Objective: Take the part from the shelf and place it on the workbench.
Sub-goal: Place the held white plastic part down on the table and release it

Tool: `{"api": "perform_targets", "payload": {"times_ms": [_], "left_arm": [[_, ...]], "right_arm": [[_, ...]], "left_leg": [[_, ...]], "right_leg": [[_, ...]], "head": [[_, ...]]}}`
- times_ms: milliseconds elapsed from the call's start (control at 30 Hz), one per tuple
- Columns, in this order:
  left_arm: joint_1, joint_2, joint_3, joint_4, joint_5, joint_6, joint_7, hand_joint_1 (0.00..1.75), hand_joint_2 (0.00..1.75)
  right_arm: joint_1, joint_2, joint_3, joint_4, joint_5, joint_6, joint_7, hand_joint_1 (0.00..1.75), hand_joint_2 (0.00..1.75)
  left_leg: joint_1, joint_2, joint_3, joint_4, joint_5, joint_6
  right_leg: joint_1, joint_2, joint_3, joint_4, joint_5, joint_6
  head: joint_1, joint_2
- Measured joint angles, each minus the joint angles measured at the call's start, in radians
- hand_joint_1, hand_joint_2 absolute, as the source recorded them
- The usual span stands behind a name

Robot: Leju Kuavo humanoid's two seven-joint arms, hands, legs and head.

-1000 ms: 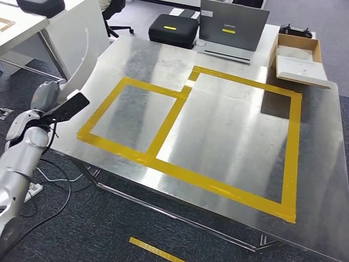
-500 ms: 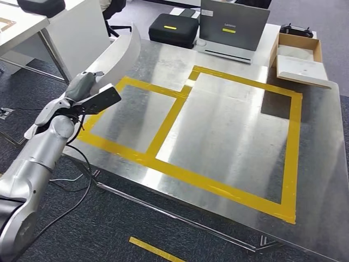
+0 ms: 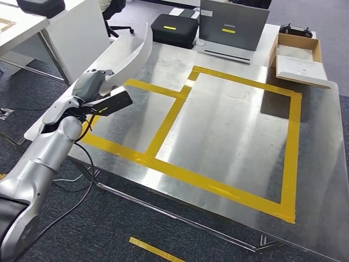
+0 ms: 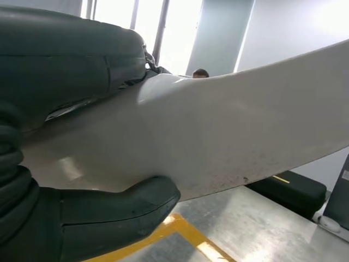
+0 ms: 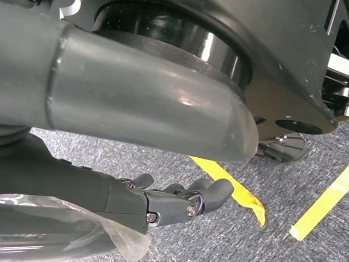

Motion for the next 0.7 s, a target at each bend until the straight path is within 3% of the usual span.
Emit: {"api": "perform_targets", "payload": {"times_ms": [67,200,700], "left_arm": [[0.001,0.002,-0.004,0.0,-0.006,0.01,0.002,0.0,1.75],[0.002,0.008,-0.016,-0.001,-0.029,0.062,0.003,0.0,0.0],[0.005,0.015,-0.027,-0.008,-0.04,0.087,-0.002,0.0,0.0]], "right_arm": [[0.0,0.0,0.0,0.0,-0.001,0.0,0.001,0.0,0.0],[0.0,0.0,0.0,0.0,-0.003,0.0,0.005,0.0,0.0],[0.0,0.0,0.0,0.0,-0.004,0.0,0.007,0.0,0.0]], "left_leg": [[0.0,0.0,0.0,0.0,0.0,0.0],[0.0,0.0,0.0,0.0,0.0,0.0],[0.0,0.0,0.0,0.0,0.0,0.0]], "right_leg": [[0.0,0.0,0.0,0.0,0.0,0.0],[0.0,0.0,0.0,0.0,0.0,0.0],[0.0,0.0,0.0,0.0,0.0,0.0]], "head": [[0.0,0.0],[0.0,0.0],[0.0,0.0]]}}
